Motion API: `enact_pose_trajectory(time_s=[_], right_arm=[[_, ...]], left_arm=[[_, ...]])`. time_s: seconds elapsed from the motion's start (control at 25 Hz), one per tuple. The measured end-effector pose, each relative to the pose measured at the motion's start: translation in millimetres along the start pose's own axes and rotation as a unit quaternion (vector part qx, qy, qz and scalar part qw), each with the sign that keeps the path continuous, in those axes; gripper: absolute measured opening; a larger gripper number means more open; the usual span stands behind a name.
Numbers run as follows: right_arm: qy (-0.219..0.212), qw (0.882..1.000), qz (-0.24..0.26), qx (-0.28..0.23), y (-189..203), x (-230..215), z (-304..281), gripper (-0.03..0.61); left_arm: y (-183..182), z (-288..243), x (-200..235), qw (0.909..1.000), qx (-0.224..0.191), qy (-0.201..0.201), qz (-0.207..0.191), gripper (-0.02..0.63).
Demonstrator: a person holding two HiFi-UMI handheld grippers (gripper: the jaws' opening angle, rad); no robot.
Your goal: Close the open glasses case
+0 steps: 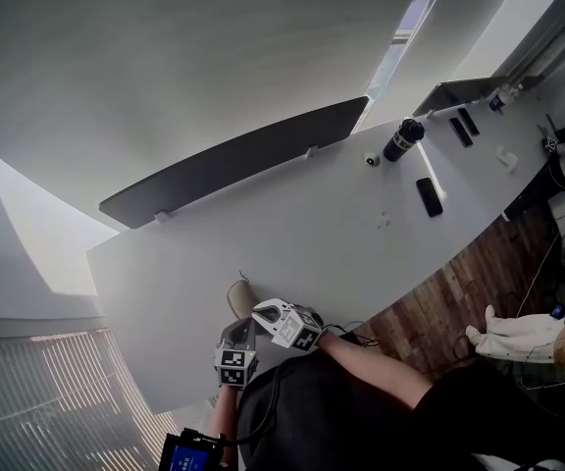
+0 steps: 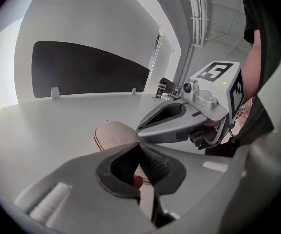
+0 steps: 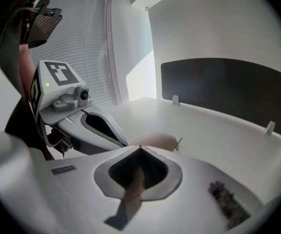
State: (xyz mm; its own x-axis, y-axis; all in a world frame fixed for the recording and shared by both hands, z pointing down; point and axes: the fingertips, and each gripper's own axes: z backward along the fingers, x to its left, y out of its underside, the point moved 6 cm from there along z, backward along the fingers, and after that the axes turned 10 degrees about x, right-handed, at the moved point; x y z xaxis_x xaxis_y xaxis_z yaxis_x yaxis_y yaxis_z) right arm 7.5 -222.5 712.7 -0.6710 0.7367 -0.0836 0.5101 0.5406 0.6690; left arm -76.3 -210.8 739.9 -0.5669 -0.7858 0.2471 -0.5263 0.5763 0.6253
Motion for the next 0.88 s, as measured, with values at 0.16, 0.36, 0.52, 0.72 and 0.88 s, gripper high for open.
enact_pose_trajectory(time_s=[0.16, 0.36, 0.52, 0.72, 0.88], right_arm=[[-0.004, 1.000, -0.010, 0.000, 2, -1, -1, 0.005], [-0.007, 1.000, -0.008, -0.003, 1, -1, -1, 0.005], [0.000, 1.000, -0.010, -0.003, 3, -1, -1, 0.005], [-0.019, 0.999, -0.031, 0.009, 3, -2, -1, 0.005], [0.005, 0.998, -0.041, -0.044, -3, -6, 22, 0.005]], left_arm=[[0, -1, 2, 0.9999, -0.003, 0.005, 0.013, 0.009], [2, -2, 3, 0.9993, -0.001, 0.015, 0.034, 0.009], [0, -2, 2, 0.9997, 0.008, 0.010, 0.022, 0.009], [-3, 1, -5, 0.9995, 0.001, -0.013, -0.029, 0.009], [-15, 13, -9, 0.9972, -0.042, -0.024, -0.058, 0.008]])
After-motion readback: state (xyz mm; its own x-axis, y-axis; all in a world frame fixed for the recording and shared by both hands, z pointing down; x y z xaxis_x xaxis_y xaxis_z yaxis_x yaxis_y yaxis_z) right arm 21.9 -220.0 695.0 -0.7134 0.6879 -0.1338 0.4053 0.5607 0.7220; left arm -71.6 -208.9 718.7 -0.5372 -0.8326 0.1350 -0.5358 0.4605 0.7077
